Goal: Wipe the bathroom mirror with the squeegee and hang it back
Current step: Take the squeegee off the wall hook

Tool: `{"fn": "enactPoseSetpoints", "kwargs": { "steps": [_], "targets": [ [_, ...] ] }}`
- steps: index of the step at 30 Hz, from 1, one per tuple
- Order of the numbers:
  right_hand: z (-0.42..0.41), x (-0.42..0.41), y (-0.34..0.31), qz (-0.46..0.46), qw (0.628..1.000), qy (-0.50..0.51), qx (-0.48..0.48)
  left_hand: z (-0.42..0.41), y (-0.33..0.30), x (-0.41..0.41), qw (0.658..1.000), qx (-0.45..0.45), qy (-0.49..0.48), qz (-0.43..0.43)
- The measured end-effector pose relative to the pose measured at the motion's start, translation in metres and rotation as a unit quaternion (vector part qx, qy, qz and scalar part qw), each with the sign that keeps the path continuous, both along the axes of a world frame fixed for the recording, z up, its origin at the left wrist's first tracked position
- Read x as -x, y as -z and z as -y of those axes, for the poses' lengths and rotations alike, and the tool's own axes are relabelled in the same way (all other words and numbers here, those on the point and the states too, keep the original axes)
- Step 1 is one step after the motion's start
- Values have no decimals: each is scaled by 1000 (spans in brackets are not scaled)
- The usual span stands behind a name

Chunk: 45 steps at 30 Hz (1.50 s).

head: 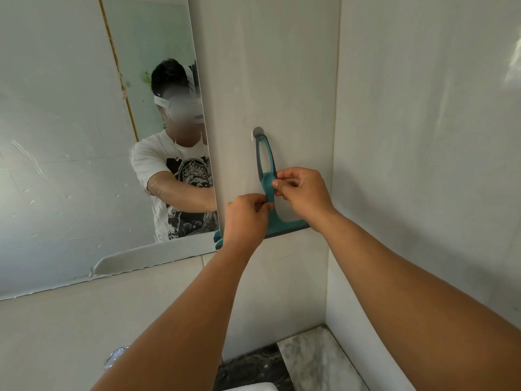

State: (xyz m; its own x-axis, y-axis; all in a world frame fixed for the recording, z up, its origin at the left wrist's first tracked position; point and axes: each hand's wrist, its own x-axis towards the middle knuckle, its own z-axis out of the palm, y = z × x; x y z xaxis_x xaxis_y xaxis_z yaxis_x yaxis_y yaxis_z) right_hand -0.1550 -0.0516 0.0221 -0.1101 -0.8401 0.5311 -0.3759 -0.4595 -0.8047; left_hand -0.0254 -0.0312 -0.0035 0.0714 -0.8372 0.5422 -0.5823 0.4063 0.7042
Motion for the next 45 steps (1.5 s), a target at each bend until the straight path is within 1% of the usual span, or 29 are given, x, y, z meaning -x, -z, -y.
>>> {"fn": "enactPoseSetpoints", "kwargs": {
  "steps": [9, 15, 24, 29, 33, 35, 37, 40, 43, 45],
  "targets": [
    [-12, -5, -11, 17, 1000, -17, 11, -11, -13, -7, 1000, 21, -7, 2],
    [-30, -8, -9, 5, 1000, -23, 21, -27, -12, -14, 1000, 14, 11, 19],
    [-79, -18, -1, -49, 997, -16, 49, -71, -3, -39, 998, -4, 51, 44],
    [-113, -39, 3, -85, 994, -9, 67, -105, 3, -67, 996, -33, 58, 53],
    [-143, -63, 5, -141, 986, -18, 90, -134, 7, -97, 995, -72, 53, 49],
    [-157, -78, 6, -196, 974, -29, 106, -148, 9, -117, 994, -83, 53, 54],
    [-169, -93, 8, -277, 950, -40, 135, -163, 11, -137, 993, -85, 51, 66],
    [-185, -117, 11, -387, 902, -36, 187, -185, 12, -168, 989, -88, 47, 105],
    [-200, -143, 6, -460, 857, -23, 232, -205, 11, -196, 986, -90, 39, 135],
    [-209, -158, 3, -508, 819, -12, 267, -214, 11, -213, 983, -94, 35, 151]
  ]
}}
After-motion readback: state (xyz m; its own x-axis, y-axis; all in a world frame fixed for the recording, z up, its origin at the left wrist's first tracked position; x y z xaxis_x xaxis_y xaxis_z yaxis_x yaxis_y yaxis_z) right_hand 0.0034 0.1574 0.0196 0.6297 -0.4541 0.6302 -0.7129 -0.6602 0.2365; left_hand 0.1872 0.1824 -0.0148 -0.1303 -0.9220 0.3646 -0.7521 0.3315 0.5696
